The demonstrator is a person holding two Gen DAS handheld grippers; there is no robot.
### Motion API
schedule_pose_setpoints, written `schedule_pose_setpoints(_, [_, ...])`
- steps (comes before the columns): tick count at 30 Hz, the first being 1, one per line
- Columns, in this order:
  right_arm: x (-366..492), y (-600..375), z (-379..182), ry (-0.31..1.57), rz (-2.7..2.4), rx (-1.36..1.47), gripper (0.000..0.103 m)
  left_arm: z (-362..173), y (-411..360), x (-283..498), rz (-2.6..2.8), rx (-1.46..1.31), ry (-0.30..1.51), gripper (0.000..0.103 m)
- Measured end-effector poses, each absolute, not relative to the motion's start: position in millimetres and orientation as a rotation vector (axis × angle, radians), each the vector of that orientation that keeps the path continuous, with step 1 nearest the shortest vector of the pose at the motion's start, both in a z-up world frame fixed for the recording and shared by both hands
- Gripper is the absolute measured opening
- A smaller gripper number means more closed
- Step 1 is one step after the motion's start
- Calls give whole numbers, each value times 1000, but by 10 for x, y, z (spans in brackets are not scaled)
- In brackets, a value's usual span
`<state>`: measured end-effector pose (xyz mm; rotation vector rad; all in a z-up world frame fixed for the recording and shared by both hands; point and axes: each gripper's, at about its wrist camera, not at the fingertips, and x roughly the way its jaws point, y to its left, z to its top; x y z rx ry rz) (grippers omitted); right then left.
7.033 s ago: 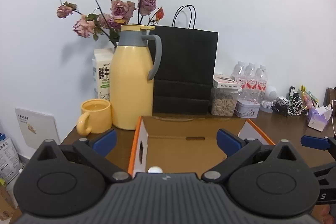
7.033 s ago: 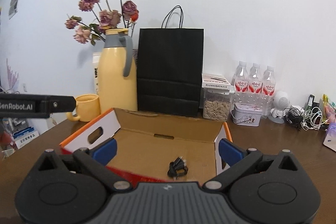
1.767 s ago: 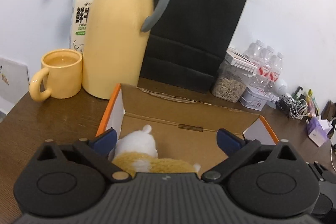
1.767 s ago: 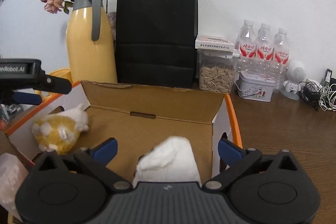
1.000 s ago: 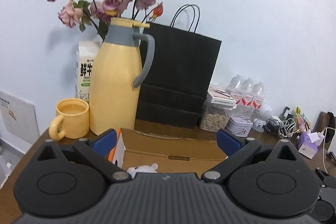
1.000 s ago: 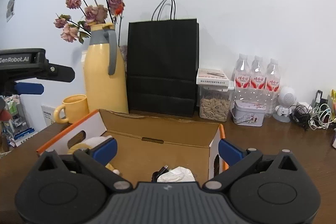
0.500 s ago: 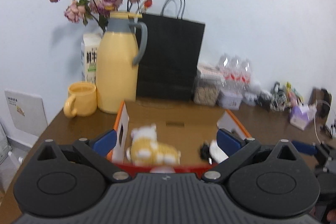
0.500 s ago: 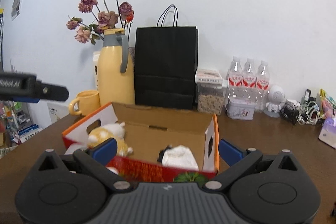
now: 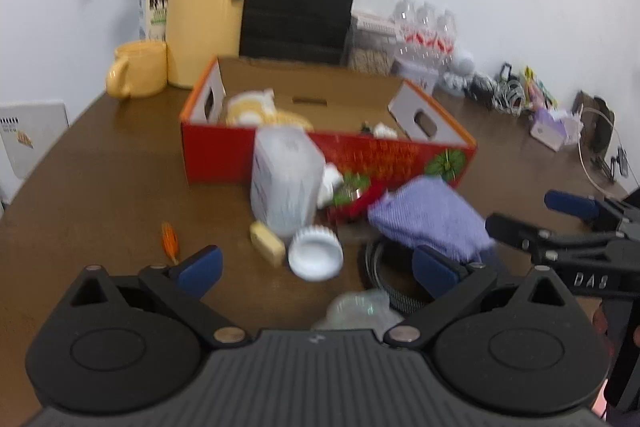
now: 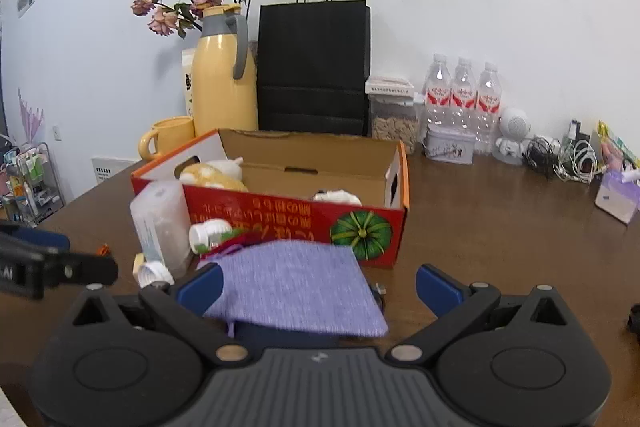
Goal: Organize objects
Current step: 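Grasp the crinkled plastic bag with the left gripper, then grasp the purple cloth pouch with the right gripper while the left gripper holds the plastic bag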
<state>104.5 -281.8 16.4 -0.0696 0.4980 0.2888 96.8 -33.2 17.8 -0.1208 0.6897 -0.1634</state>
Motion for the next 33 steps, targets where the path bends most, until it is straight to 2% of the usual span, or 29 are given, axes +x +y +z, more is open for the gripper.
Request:
schedule_pose_setpoints(10, [966,-2842,75,519,294,-58,103,-167,-474,946,-181,-109,800,102])
schedule_pose_setpoints(12, [977,-2835,70,522,296,-60,103,-211,-482,944,-203,-114,809,80])
schedule_pose_setpoints(13, [981,-2836,66,524,297,-60,103,-230,-476,943,-215,-125,816,47])
schedule_pose_setpoints(14, [991,-2834,61,526,298,-61,103,-231,-466,936,-216,-133,811,42])
schedule_pose_setpoints(31, [1460,-2662,-100,580,379,-12,103,-32,-173,920,-156,-188,705,42])
schedule_pose_setpoints(33, [1497,-2665,-149,591,381,7,98,-24,-141,916,-151,-193,700,42])
